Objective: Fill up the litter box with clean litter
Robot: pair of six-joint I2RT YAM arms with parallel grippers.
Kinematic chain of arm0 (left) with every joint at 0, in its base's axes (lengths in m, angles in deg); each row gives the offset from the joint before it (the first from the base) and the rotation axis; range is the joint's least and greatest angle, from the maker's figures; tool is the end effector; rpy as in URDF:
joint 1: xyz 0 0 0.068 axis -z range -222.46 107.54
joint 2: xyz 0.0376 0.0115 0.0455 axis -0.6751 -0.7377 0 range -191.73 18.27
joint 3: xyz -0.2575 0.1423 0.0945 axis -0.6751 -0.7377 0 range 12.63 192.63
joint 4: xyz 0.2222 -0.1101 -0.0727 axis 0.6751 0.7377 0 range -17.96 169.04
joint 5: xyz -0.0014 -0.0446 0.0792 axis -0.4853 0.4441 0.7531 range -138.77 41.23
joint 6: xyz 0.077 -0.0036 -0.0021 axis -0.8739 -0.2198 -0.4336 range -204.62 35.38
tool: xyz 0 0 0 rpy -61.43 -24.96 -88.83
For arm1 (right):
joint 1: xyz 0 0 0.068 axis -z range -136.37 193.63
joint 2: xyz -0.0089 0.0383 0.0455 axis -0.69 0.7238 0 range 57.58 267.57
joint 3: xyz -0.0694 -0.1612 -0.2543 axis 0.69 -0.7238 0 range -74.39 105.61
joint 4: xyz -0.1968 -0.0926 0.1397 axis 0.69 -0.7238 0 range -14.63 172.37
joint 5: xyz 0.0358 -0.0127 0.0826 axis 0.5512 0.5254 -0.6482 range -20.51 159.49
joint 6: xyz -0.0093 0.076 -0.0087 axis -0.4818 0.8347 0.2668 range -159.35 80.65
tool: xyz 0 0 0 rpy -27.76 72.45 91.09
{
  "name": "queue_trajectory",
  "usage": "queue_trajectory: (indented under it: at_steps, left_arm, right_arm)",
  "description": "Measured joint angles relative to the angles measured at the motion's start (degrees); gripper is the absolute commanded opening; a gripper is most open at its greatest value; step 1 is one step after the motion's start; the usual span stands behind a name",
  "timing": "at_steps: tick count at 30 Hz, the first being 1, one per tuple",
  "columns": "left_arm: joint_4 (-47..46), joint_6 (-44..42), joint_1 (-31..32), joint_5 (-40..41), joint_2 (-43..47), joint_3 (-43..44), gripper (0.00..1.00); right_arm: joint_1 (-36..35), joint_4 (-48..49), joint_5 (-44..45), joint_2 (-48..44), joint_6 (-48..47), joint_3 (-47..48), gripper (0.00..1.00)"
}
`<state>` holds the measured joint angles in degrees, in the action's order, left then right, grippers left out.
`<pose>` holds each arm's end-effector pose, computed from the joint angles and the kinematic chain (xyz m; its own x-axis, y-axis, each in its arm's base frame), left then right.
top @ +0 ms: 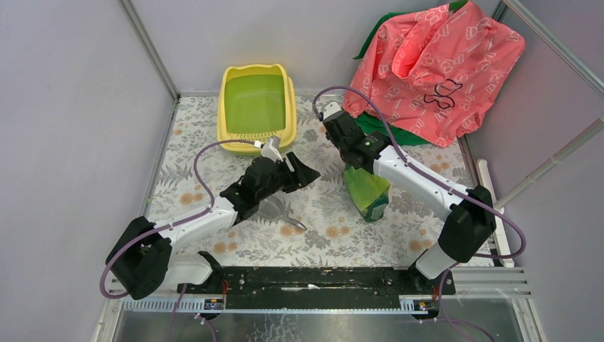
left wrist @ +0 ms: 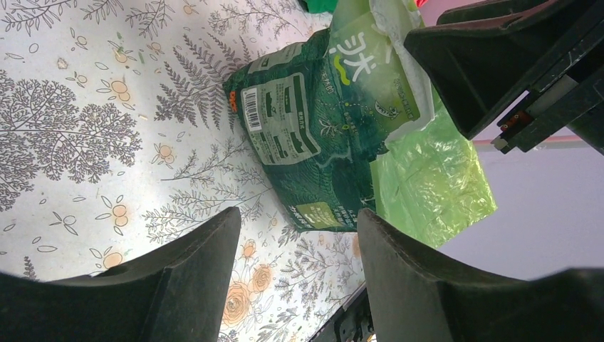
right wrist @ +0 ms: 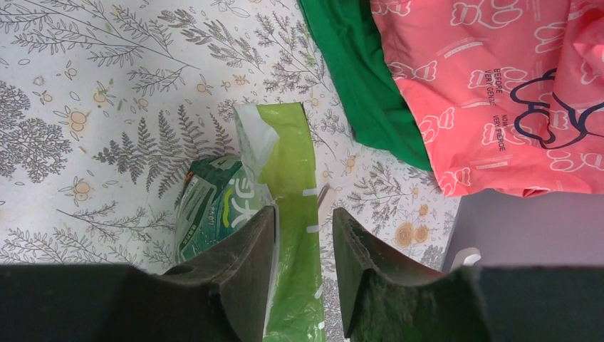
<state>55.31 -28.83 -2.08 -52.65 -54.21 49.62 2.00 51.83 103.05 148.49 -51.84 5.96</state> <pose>0.2203 -0.1933 0.2644 -0.7127 -0.4770 -0.5143 0.1882 0.5763 -0.7953 0.3010 0.2189 0.3448 -0.4274 -0.6210 -0.6571 -0.3427 0.7838 -0.5179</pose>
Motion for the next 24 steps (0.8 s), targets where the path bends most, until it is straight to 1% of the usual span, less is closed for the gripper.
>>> queue_trajectory:
  at_steps: [16,24]
  left_arm:
    - [0.00,0.00,-0.70,-0.85,0.00,0.00,0.69]
    - [0.00,0.00,-1.09,-1.22,0.00,0.00,0.69]
  right_arm:
    - [-0.02,0.96,5.79,0.11,-2.21,-0.42,0.34]
    - [-0.02,1.84,9.07,0.11,-2.78,-0.61,0.33]
